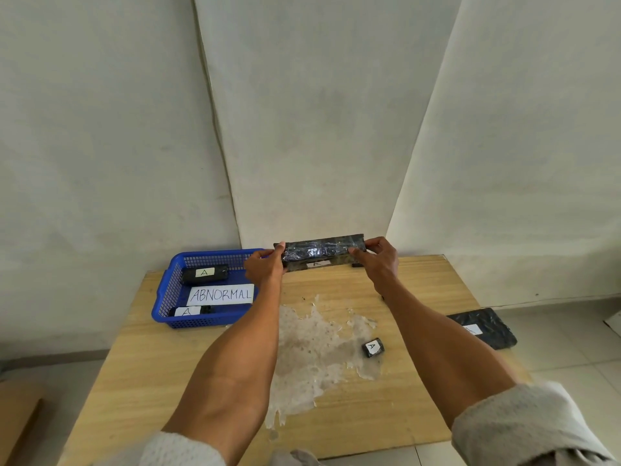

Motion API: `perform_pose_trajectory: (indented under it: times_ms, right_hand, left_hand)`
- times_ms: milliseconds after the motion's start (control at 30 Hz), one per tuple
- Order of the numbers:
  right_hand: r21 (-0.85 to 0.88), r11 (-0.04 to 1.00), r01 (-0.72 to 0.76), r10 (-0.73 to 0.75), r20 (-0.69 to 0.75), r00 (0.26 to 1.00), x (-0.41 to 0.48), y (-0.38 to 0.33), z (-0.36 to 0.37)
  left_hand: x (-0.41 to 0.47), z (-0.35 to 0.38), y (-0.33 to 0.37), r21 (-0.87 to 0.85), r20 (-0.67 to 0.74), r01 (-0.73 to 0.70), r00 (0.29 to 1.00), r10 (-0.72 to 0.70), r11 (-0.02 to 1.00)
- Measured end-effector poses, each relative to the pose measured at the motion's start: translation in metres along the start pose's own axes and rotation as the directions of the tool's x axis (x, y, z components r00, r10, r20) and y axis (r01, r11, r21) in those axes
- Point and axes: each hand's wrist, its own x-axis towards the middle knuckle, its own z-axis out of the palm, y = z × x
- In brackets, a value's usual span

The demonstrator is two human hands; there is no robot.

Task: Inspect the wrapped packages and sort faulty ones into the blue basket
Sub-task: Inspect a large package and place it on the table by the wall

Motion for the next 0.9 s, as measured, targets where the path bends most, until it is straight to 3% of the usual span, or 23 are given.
perform_pose_trajectory:
  times_ms: [133,233,367,500,667,900]
  right_hand:
    - [0.029,0.999,-0.032,0.03,0.08,0.996,0.0,-0.001,-0.002]
    - [0.03,0.998,-0.062,0.059,0.09,0.994,0.004,0.0,0.001]
    - [0.121,0.971,-0.206,0.21,-0.026,0.977,0.006,-0.01,0.005]
    - [0.049,0.94,-0.338,0.34,-0.075,0.937,0.02,-0.007,0.006]
    - [-0.018,0.938,-0.346,0.334,-0.219,0.917,0.025,-0.015,0.011]
    - [-0.119,0.944,-0.309,0.275,-0.237,0.932,0.02,-0.02,0.012]
  left_hand:
    - [0.0,0.002,0.002,0.041,0.073,0.027,0.997,-0.03,0.999]
    - [-0.003,0.001,0.003,-0.079,0.123,0.101,0.988,-0.091,0.992]
    - [0.0,-0.009,0.0,-0.183,0.253,0.177,0.959,-0.127,0.967]
    - [0.001,-0.015,-0.002,-0.183,0.367,0.189,0.923,-0.112,0.965]
    - [-0.005,-0.017,-0.004,-0.214,0.433,0.127,0.901,-0.022,0.969]
    - [-0.005,-0.021,-0.009,-0.248,0.431,0.103,0.902,0.014,0.963]
